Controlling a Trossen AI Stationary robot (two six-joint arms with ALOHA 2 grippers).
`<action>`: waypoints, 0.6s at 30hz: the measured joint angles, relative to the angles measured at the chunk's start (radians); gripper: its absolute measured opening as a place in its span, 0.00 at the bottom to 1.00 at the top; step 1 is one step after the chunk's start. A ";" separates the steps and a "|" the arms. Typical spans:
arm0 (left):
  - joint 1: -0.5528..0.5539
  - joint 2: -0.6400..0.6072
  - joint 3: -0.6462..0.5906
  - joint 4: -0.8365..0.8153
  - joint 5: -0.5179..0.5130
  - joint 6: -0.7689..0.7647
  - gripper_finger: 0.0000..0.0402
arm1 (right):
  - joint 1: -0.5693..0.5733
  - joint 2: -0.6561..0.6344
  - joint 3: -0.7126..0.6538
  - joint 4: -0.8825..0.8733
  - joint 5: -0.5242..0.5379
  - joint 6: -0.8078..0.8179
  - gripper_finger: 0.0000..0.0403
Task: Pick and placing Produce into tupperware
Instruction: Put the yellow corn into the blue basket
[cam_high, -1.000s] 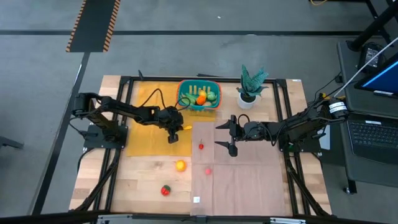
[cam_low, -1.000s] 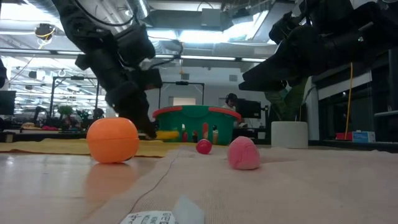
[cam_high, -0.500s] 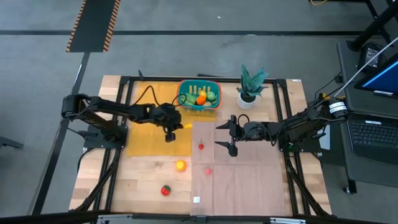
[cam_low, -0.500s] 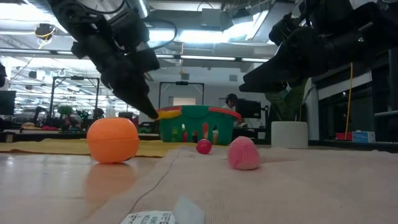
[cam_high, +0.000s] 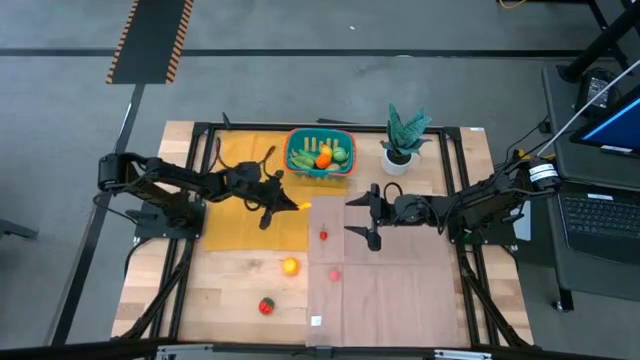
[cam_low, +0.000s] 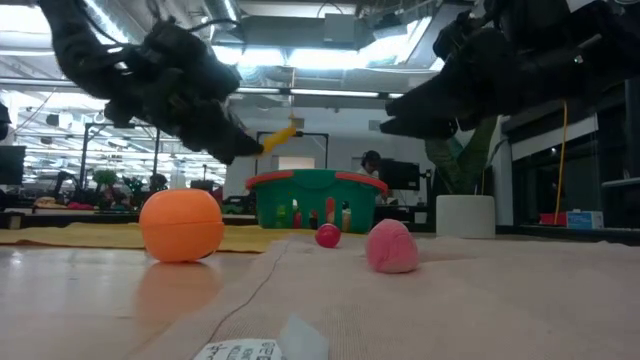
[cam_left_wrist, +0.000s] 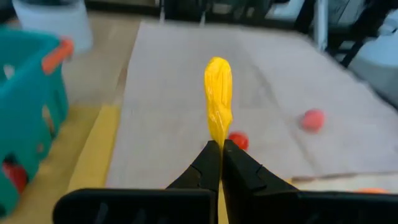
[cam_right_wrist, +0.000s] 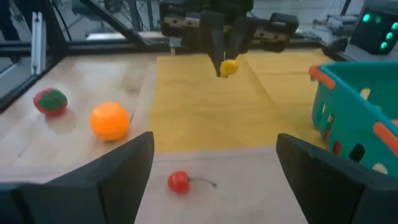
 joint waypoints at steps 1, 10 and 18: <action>0.002 0.000 -0.017 0.051 0.007 -0.003 0.00 | 0.000 0.000 0.000 0.009 0.000 -0.006 0.84; 0.002 0.000 -0.134 0.433 0.028 -0.007 0.00 | -0.001 0.105 0.000 0.212 0.000 -0.033 0.84; 0.002 0.000 -0.135 0.447 -0.198 -0.027 0.00 | -0.010 0.226 0.023 0.291 0.001 -0.040 0.84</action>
